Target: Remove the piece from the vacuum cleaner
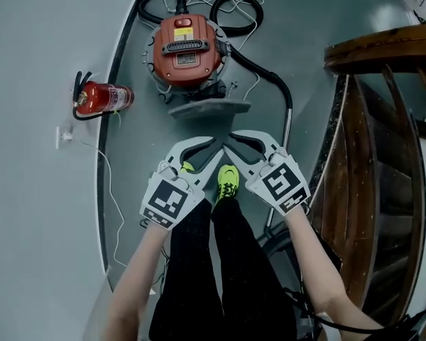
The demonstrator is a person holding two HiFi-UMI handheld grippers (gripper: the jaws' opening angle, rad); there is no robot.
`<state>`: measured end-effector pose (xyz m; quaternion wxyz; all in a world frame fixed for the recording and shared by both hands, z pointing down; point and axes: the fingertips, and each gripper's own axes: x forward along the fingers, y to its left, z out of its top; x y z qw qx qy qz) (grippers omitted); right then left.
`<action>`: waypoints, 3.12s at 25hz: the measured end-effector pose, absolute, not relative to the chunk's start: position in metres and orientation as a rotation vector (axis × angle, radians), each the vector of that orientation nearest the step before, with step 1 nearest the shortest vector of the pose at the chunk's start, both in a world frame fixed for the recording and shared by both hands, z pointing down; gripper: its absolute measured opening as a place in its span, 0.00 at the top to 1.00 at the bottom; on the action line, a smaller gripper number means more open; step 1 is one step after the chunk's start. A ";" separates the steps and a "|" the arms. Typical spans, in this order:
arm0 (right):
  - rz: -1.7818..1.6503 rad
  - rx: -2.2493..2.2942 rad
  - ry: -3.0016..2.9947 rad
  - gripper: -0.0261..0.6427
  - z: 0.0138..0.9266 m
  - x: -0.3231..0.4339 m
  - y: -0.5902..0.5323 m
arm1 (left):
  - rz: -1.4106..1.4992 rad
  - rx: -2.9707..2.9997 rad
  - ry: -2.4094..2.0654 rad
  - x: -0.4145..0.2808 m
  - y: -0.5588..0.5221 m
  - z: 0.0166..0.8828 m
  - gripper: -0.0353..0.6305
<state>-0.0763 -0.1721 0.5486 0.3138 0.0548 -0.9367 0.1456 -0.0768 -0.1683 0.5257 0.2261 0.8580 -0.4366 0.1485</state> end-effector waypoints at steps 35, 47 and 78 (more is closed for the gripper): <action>0.244 0.127 -2.354 0.68 0.697 -0.115 -0.226 | 0.551 2.279 -1.260 -0.130 -0.219 0.679 0.64; 0.102 0.094 -2.242 0.63 0.723 -0.111 -0.239 | 0.676 2.261 -1.246 -0.133 -0.232 0.712 0.55; -0.093 0.014 -2.083 0.73 0.758 -0.107 -0.253 | 0.797 2.222 -1.205 -0.140 -0.240 0.752 0.73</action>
